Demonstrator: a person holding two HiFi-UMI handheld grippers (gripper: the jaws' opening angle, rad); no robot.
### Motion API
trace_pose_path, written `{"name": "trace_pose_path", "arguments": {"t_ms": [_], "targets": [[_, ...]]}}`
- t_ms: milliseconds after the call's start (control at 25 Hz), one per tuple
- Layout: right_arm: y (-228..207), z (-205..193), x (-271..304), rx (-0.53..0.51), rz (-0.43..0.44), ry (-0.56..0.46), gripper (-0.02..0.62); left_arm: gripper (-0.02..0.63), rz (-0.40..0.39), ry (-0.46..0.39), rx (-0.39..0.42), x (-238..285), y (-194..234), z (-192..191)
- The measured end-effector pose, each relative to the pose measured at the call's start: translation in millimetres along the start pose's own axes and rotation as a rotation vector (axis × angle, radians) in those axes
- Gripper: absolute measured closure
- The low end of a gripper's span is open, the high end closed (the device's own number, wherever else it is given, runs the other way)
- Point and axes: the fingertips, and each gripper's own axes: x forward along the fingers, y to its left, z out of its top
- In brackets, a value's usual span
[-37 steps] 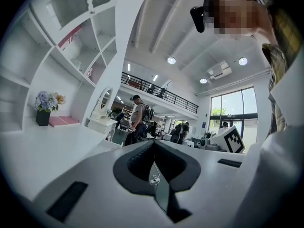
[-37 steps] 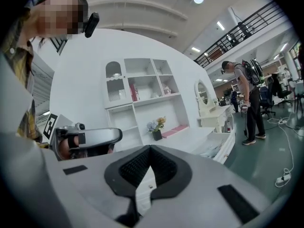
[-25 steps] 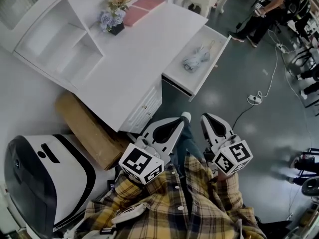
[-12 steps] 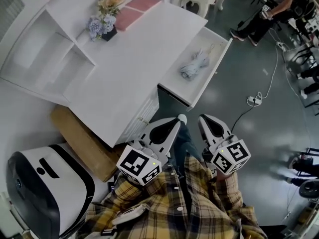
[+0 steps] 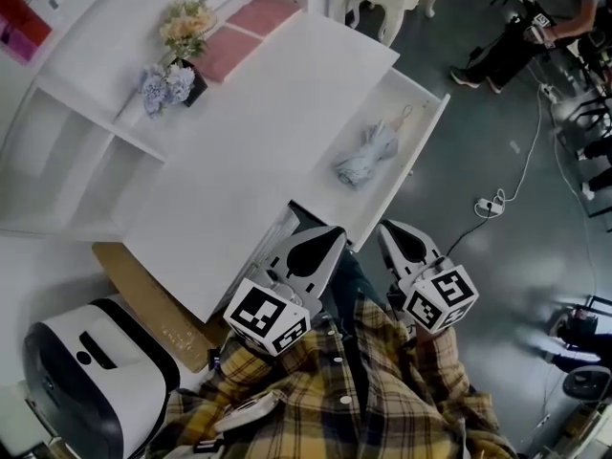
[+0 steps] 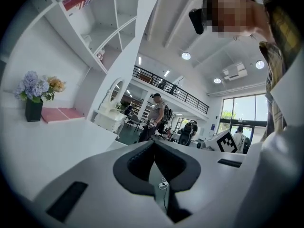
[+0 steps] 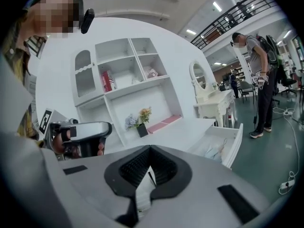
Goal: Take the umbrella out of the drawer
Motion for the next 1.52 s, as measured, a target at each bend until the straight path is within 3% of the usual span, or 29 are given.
{"name": "trace_pose_path", "arguments": {"t_ms": [280, 560, 1240, 1520], "targets": [[-61.0, 29.8, 30.4, 0.015, 0.005, 0.013, 0.578, 0.586, -0.006, 0.028, 0.006, 70.9, 23.8, 20.9], [-93.1, 49.6, 55.4, 0.008, 0.019, 0.033, 0.578, 0.584, -0.016, 0.048, 0.001, 115.4, 44.3, 31.1], [-103.7, 54.3, 81.2, 0.088, -0.080, 0.034, 0.578, 0.584, -0.154, 0.128, -0.005, 141.4, 62.4, 36.3], [-108.5, 47.8, 84.0, 0.119, -0.108, 0.045, 0.578, 0.584, -0.165, 0.158, -0.012, 151.1, 69.7, 29.6]]}}
